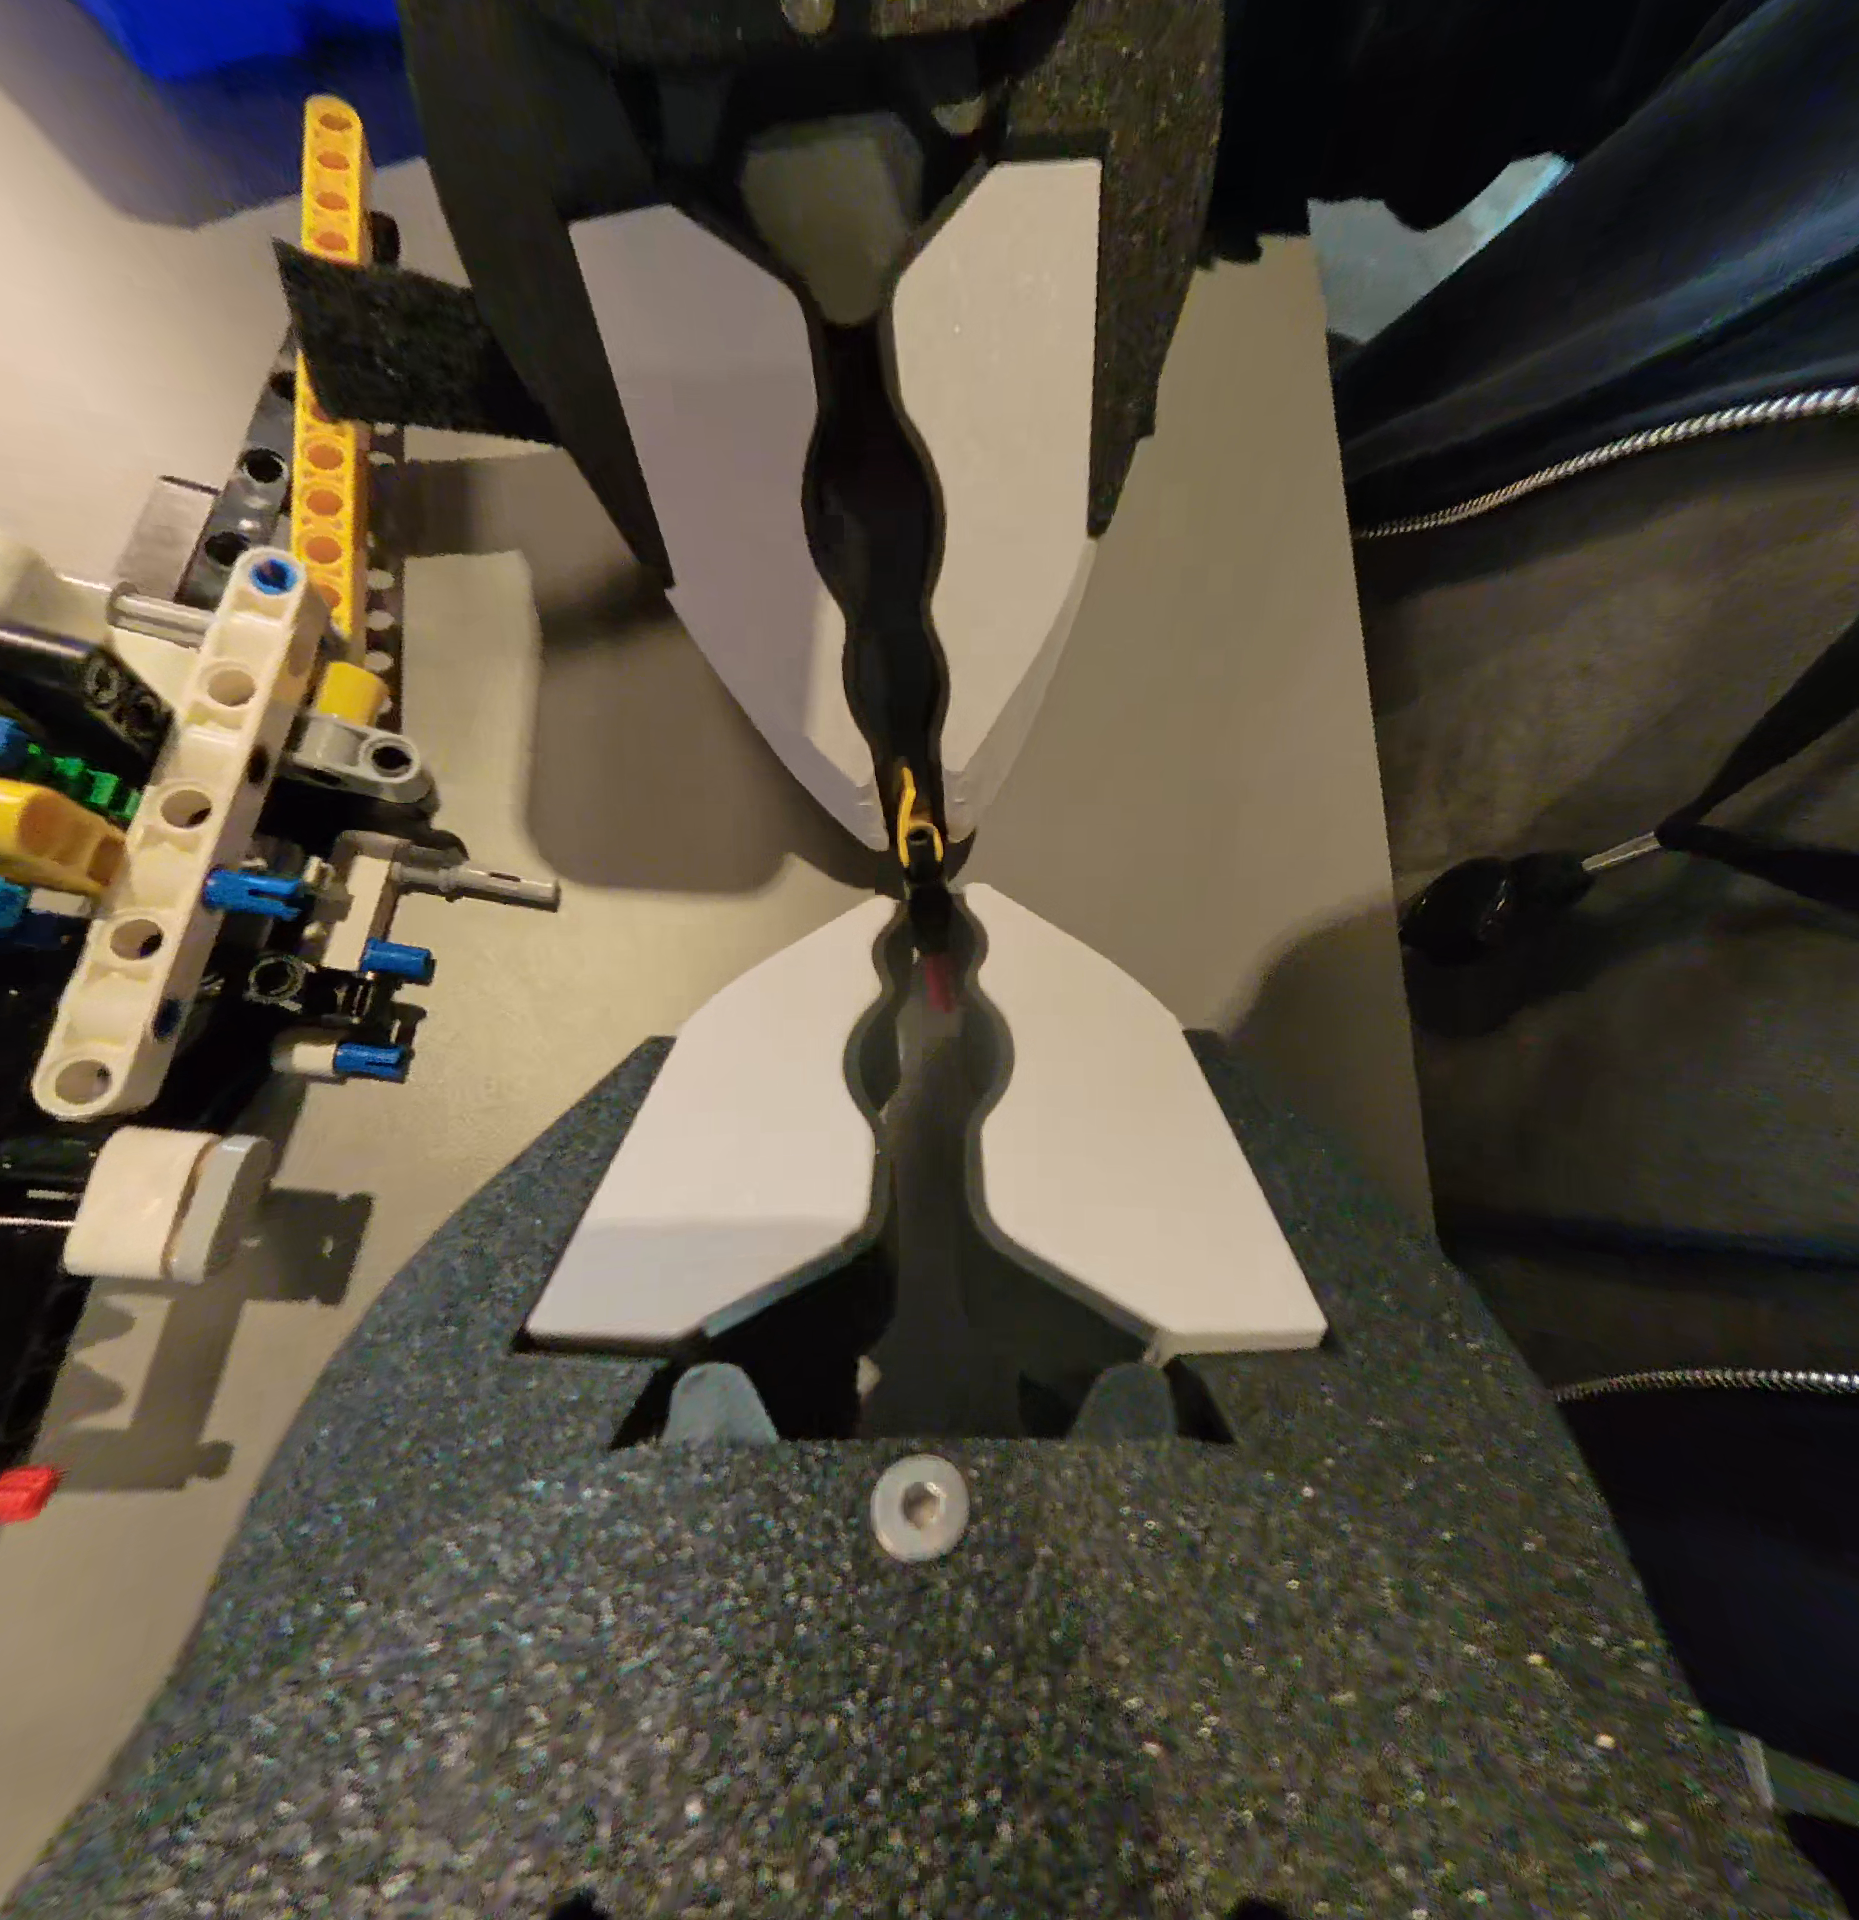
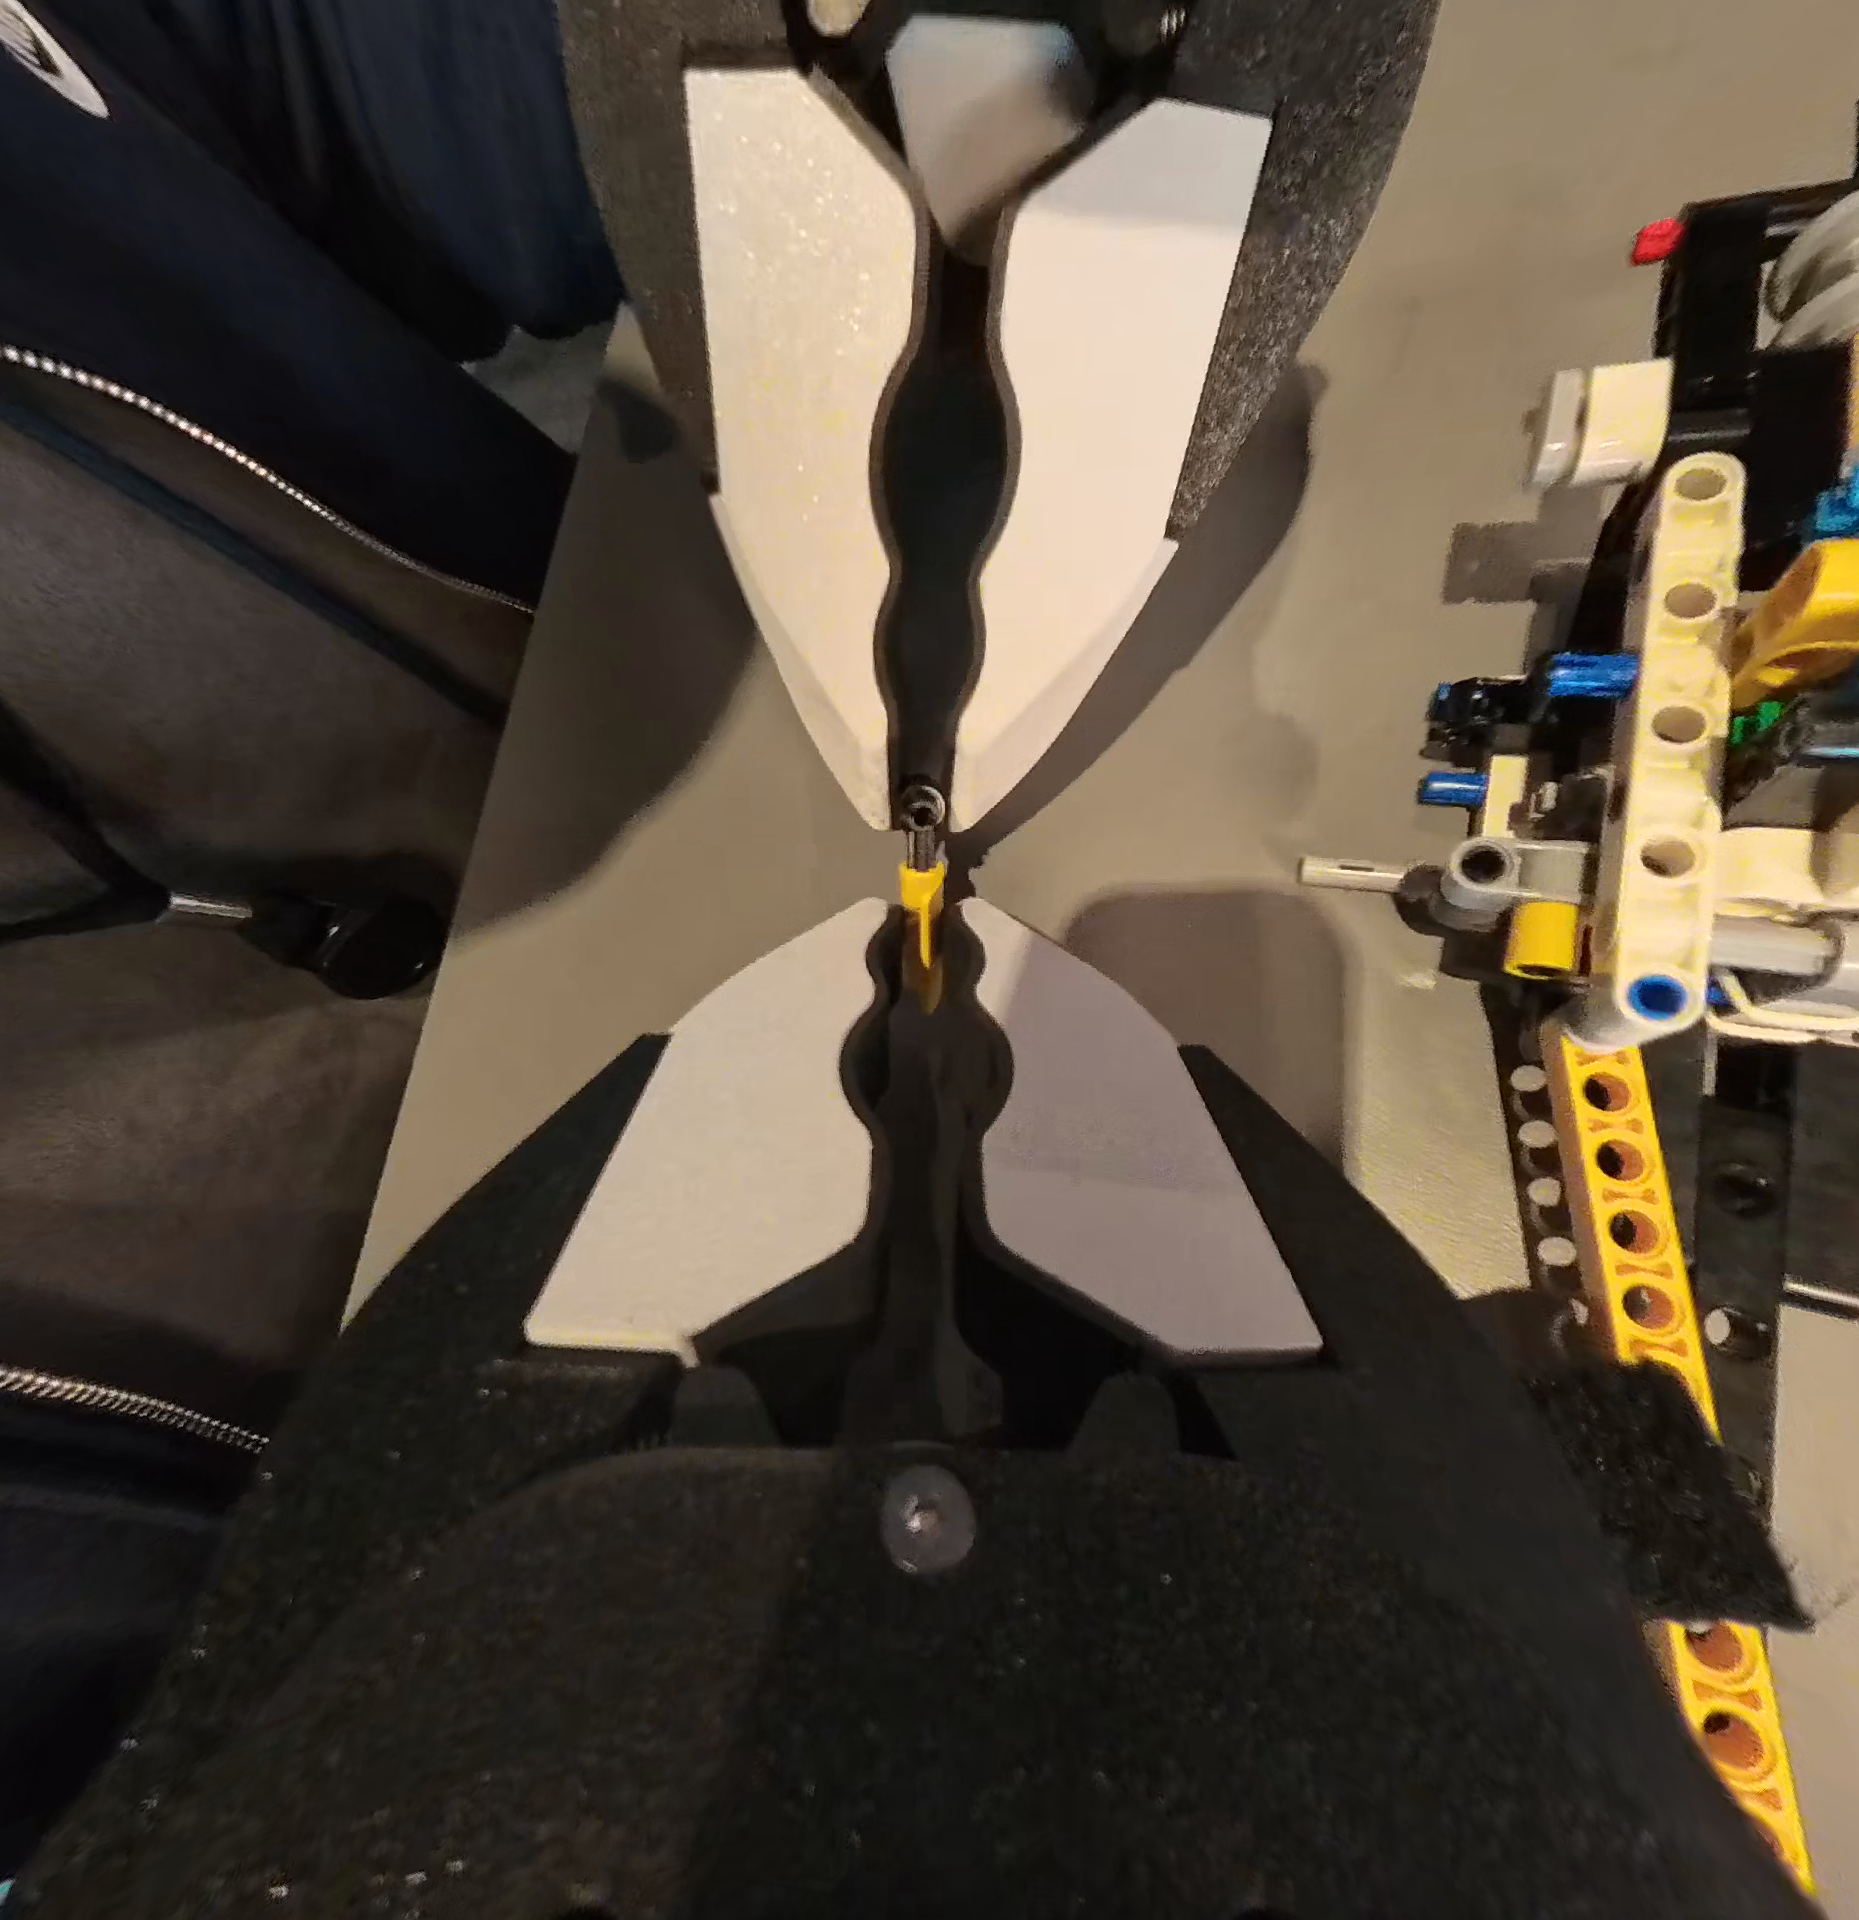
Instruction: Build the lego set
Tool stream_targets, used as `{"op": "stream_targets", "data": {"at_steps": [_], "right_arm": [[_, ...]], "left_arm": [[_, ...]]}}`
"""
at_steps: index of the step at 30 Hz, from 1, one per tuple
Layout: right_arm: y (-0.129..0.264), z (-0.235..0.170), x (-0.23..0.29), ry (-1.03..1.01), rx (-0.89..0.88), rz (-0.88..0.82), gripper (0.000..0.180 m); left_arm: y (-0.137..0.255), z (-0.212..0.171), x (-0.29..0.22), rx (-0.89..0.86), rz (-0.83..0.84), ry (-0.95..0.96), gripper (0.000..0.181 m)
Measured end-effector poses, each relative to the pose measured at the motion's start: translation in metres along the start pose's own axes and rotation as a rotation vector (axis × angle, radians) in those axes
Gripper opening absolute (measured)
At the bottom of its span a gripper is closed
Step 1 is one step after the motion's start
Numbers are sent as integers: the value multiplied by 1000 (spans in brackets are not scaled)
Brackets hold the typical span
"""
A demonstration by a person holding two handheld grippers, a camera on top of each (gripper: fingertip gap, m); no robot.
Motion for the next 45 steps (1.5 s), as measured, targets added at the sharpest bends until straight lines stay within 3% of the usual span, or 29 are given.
{"op": "stream_targets", "data": {"at_steps": [10, 15, 32, 35, 39, 45], "right_arm": [[-8, -1, -2, 36, 97, -52, 6], [-7, 0, -4, 44, 134, -99, 6], [3, 10, -2, 48, 49, -94, 6], [14, 15, -6, 21, -45, -105, 8], [37, 28, -9, -8, -205, -140, 25], [49, 34, -1, -44, -321, -76, 24]], "left_arm": [[-2, -9, -1, 219, 47, -82, 7], [-2, -9, 0, 238, 77, -93, 7], [-4, -3, 1, 62, -40, 24, 7], [-2, 4, 6, -38, -70, 109, 7], [6, 13, 9, -150, -117, 190, 7], [21, 27, 10, -282, -184, 266, 7]]}}
Point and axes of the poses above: each gripper's, where its closed fingertips meet, y back along the fingers, z out of its top, x = y × z across the jaws, the point moved 1 cm from there along y, back along the fingers, and after that the axes turned 11 degrees about z, right-handed, at the moved point
